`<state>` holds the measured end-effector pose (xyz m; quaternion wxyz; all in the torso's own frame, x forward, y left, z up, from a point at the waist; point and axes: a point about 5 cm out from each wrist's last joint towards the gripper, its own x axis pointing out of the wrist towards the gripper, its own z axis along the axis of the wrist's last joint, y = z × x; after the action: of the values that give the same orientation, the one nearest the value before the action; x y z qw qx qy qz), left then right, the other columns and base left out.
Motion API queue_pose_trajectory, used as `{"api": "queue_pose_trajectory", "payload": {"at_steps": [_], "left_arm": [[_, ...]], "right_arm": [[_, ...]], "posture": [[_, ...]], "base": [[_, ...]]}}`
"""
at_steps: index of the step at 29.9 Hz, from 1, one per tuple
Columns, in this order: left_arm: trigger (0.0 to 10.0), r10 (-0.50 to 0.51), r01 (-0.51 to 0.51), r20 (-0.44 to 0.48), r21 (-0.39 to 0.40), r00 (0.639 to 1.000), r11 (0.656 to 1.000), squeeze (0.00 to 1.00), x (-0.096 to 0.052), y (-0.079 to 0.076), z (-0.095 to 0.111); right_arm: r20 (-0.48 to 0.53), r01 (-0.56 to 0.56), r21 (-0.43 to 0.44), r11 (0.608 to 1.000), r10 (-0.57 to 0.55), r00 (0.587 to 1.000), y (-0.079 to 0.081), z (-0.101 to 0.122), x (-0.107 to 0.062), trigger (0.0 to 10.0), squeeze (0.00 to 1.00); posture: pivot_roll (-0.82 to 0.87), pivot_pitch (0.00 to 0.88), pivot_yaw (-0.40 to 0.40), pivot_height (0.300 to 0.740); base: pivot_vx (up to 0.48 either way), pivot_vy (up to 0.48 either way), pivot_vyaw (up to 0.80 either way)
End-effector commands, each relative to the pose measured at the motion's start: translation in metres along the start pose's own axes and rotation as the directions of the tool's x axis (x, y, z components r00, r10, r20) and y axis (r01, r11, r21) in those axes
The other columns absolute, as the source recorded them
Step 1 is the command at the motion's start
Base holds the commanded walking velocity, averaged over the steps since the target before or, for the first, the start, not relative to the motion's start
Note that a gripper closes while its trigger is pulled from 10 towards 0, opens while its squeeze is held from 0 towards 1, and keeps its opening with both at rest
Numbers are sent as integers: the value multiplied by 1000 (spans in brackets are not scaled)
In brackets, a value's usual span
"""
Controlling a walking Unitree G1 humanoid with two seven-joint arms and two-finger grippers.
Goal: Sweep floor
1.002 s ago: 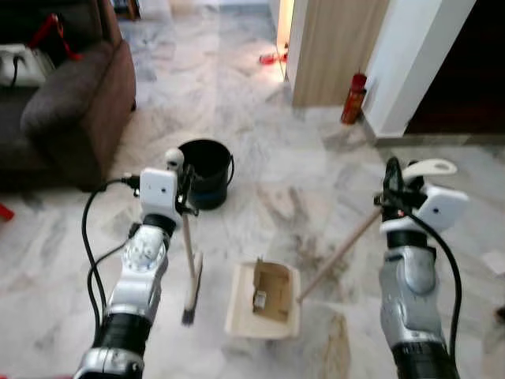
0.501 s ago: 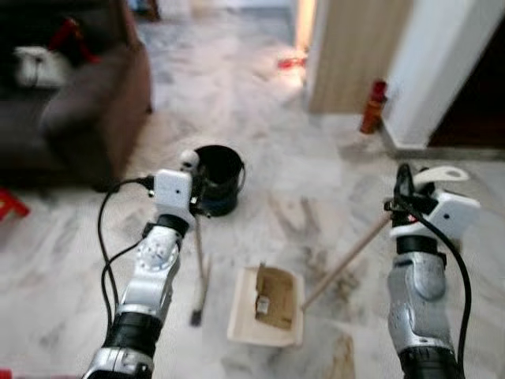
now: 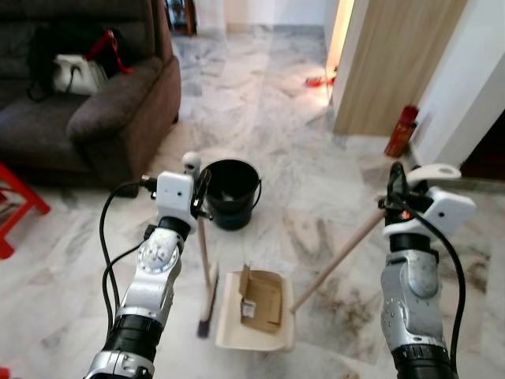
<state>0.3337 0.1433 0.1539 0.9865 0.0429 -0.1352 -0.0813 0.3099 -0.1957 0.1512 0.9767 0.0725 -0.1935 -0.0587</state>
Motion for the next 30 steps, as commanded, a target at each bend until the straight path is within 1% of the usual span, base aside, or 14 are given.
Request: {"api": "queue_pose_trajectory", "payload": {"at_steps": [1, 9, 12, 13, 14, 19, 23, 30], "left_arm": [[10000, 1, -3, 53, 27, 999, 1000, 0, 4, 2, 12], [10000, 6, -8, 52, 28, 999, 1000, 0, 4, 3, 12], [10000, 10, -12, 51, 30, 999, 999, 0, 3, 4, 12], [10000, 10, -12, 51, 30, 999, 999, 0, 3, 4, 12], [10000, 11, -12, 49, 31, 999, 999, 0, 3, 4, 12], [10000, 10, -11, 46, 28, 999, 1000, 0, 3, 3, 11], [10000, 8, -9, 45, 25, 999, 1000, 0, 2, 2, 11], [10000, 9, -10, 44, 25, 999, 1000, 0, 2, 2, 11]], "right_arm": [[52, -3, 22, 1000, 2, 999, 3, 11, 5, 10000, 0], [74, -8, 40, 999, 5, 997, 5, 17, 7, 10000, 0], [111, -12, 64, 998, 5, 994, 9, 26, 12, 10000, 0], [111, -12, 64, 998, 5, 994, 9, 26, 12, 10000, 0], [132, -16, 76, 997, 6, 991, 11, 32, 15, 10000, 0], [170, -30, 95, 995, 14, 985, 16, 43, 20, 10000, 0], [183, -32, 109, 993, 12, 983, 17, 48, 22, 10000, 0], [214, -56, 125, 991, 28, 976, 24, 59, 25, 10000, 0]], "posture": [[115, 52, -7, 740], [117, 56, -8, 740], [120, 59, -9, 740], [120, 59, -9, 740], [119, 60, -9, 740], [118, 62, -10, 740], [118, 62, -10, 740], [117, 65, -10, 740]], "base": [[259, 0, 0], [256, 0, 0], [256, 0, 0], [255, 0, 0], [255, 0, 0], [255, 0, 0], [255, 0, 0], [255, 0, 0]]}}
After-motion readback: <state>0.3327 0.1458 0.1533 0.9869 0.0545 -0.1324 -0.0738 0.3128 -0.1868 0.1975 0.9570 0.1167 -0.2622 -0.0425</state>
